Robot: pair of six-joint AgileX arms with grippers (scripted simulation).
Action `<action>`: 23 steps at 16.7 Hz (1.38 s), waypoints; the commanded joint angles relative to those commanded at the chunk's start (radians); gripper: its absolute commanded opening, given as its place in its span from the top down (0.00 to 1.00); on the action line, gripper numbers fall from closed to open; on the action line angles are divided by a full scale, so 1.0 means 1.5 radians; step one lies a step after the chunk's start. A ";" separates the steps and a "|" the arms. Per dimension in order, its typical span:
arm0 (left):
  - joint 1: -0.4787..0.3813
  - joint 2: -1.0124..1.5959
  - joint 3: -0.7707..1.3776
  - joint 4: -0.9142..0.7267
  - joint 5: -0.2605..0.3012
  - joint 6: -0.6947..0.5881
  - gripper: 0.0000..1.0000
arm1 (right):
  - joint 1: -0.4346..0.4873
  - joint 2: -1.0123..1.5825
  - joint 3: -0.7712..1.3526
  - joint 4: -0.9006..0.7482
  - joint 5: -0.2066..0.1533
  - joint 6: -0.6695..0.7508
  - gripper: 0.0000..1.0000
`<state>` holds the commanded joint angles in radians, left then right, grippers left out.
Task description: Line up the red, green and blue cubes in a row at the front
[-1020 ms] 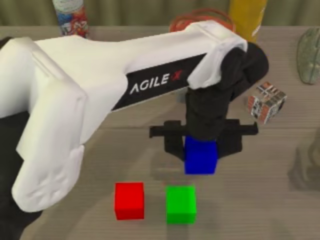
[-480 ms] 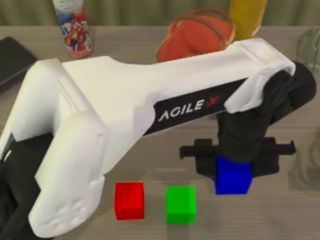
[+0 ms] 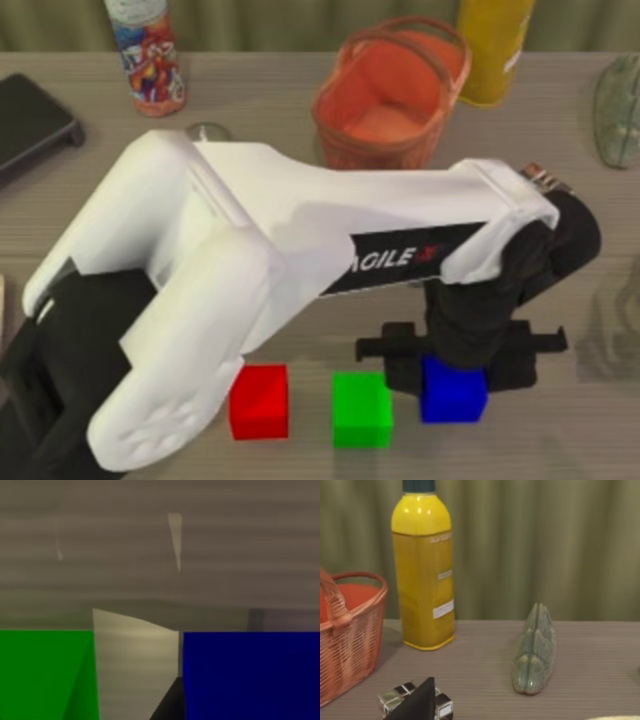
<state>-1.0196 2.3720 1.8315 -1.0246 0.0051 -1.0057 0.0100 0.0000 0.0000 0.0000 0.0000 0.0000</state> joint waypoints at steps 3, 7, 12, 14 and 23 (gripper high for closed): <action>0.000 0.001 -0.002 0.003 0.000 0.000 1.00 | 0.000 0.000 0.000 0.000 0.000 0.000 0.00; 0.000 0.001 -0.002 0.003 0.000 0.000 0.77 | 0.000 0.000 0.000 0.000 0.000 0.000 0.00; 0.000 0.001 -0.002 0.003 0.000 0.000 0.40 | 0.000 0.000 0.000 0.000 0.000 0.000 0.00; 0.000 0.001 -0.002 0.003 0.000 0.000 0.25 | 0.000 0.000 0.000 0.000 0.000 0.000 0.00; 0.000 0.001 -0.002 0.003 0.000 0.000 0.00 | 0.000 0.000 0.000 0.000 0.000 0.000 0.00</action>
<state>-1.0200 2.3736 1.8279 -1.0205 0.0051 -1.0060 0.0100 0.0000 0.0000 0.0000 0.0000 0.0000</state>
